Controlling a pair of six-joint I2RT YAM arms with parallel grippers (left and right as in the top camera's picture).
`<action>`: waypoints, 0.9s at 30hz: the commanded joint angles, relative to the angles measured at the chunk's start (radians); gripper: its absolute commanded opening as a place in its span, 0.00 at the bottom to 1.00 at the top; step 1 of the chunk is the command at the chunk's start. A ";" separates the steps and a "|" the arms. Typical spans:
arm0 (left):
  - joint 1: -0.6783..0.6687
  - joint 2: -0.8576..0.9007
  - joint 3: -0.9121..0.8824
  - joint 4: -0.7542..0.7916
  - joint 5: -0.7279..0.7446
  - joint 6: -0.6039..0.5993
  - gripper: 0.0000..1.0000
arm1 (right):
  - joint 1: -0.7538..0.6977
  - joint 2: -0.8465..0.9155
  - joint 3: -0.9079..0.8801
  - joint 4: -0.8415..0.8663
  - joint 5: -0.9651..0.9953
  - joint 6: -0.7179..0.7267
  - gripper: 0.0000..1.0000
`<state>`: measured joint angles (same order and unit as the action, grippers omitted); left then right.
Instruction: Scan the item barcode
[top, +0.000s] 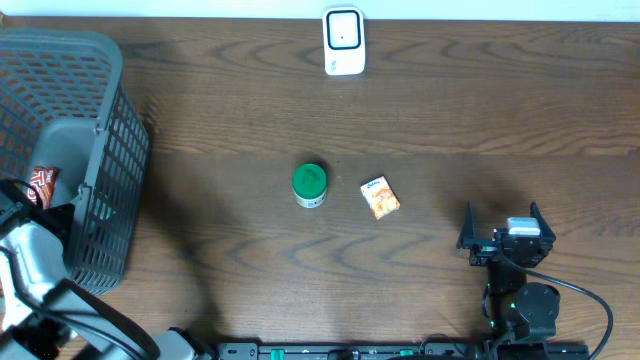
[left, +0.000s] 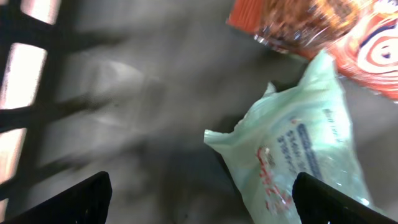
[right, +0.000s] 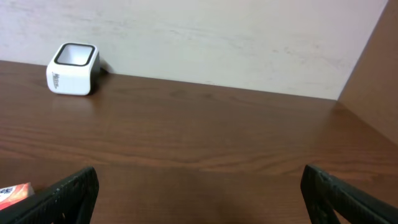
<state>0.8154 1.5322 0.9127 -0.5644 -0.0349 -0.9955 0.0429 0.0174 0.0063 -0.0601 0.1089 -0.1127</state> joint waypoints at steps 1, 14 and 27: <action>-0.002 0.063 -0.012 0.019 0.028 -0.012 0.93 | -0.010 -0.004 -0.001 -0.003 0.009 0.011 0.99; -0.002 0.252 -0.012 0.139 0.106 -0.001 0.94 | -0.010 -0.004 -0.001 -0.003 0.009 0.011 0.99; -0.003 0.272 -0.013 0.150 0.232 0.106 0.94 | -0.010 -0.004 -0.001 -0.003 0.009 0.011 0.99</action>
<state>0.8173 1.6997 0.9764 -0.3676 0.0547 -0.9142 0.0429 0.0174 0.0063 -0.0601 0.1089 -0.1127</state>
